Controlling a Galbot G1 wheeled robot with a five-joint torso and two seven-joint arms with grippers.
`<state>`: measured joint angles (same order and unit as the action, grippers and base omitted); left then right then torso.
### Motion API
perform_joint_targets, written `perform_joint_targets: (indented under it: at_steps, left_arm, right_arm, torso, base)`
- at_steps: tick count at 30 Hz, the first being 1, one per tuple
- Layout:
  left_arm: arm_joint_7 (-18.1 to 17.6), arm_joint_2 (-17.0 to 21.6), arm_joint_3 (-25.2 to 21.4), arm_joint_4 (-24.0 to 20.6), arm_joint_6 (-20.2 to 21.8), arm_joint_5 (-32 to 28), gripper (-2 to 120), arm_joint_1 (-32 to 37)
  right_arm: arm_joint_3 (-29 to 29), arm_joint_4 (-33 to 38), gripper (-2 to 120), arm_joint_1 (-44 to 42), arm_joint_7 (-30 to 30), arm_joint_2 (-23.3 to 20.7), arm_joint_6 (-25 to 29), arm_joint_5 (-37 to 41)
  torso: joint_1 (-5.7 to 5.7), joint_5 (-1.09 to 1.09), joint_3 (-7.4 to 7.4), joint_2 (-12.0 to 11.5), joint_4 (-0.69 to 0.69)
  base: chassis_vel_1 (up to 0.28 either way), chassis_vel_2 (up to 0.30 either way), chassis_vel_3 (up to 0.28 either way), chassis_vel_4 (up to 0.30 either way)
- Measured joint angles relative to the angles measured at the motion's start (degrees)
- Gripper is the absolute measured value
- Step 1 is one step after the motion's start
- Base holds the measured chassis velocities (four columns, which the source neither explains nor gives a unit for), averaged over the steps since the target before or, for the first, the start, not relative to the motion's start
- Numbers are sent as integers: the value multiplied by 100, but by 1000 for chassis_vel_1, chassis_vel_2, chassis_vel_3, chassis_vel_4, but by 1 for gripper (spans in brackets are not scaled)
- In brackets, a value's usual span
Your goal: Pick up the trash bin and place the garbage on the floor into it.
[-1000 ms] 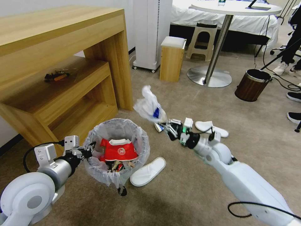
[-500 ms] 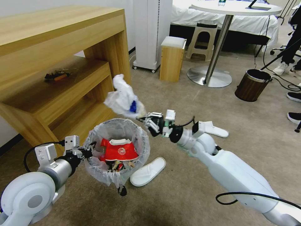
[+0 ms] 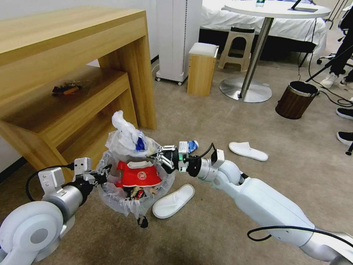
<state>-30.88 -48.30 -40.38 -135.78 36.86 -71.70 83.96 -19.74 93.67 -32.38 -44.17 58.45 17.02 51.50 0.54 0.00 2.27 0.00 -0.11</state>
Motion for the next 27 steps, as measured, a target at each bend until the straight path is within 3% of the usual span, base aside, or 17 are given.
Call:
perform_joint_targets:
  at_steps: [9,17,27]
  left_arm:
    - [18,-2,-1,13,-10,4,0,-19]
    - [22,31,-47,-25,-19,-1,0,6]
    - [22,38,-66,-44,-21,-2,0,8]
  right_arm:
    - [-17,-2,5,-31,-33,13,-7,-55]
    - [15,5,39,-63,-25,9,-16,-57]
    - [82,45,71,-79,-18,-69,-15,-67]
  torso:
    - [0,0,0,0,0]
    - [0,0,0,0,0]
    - [0,0,0,0,0]
  base:
    - [0,0,0,0]
    - [0,0,0,0]
    - [0,0,0,0]
